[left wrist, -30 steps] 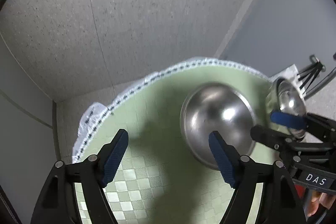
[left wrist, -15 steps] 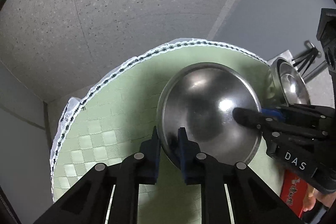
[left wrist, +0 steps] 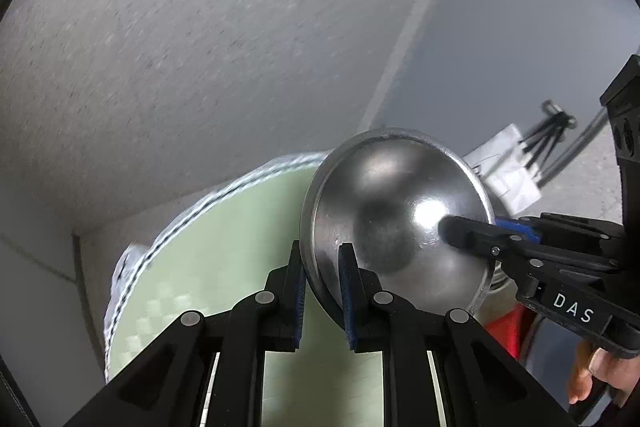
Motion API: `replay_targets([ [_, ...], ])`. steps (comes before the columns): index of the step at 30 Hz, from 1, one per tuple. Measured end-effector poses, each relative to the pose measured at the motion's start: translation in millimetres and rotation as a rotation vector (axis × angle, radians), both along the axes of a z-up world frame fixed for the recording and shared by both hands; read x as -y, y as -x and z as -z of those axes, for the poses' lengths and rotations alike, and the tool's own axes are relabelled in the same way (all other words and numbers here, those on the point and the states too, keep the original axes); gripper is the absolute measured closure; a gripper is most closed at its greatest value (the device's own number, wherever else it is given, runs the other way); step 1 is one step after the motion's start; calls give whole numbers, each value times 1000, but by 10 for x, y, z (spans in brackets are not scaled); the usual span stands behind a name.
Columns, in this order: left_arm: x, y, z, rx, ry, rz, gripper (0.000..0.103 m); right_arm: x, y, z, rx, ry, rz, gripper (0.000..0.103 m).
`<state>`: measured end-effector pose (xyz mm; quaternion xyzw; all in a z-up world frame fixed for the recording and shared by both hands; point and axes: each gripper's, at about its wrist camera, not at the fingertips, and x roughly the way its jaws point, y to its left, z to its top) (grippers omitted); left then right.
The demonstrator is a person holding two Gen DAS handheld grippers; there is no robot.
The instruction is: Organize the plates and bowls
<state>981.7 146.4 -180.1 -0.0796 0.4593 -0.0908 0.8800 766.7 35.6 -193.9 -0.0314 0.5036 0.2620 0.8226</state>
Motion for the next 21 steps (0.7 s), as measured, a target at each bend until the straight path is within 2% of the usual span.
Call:
replay_targets([
  [5, 456, -25, -179, 31, -6, 73, 91, 430, 3, -207, 38, -15, 56, 92],
  [9, 786, -91, -152, 26, -10, 122, 91, 800, -10, -240, 41, -14, 106, 92],
  [13, 949, -231, -17, 4, -27, 149, 91, 1075, -86, -123, 13, -25, 144, 92],
  [21, 1211, -510, 312, -67, -71, 170, 91, 1336, -276, 207, -57, -28, 165, 92],
])
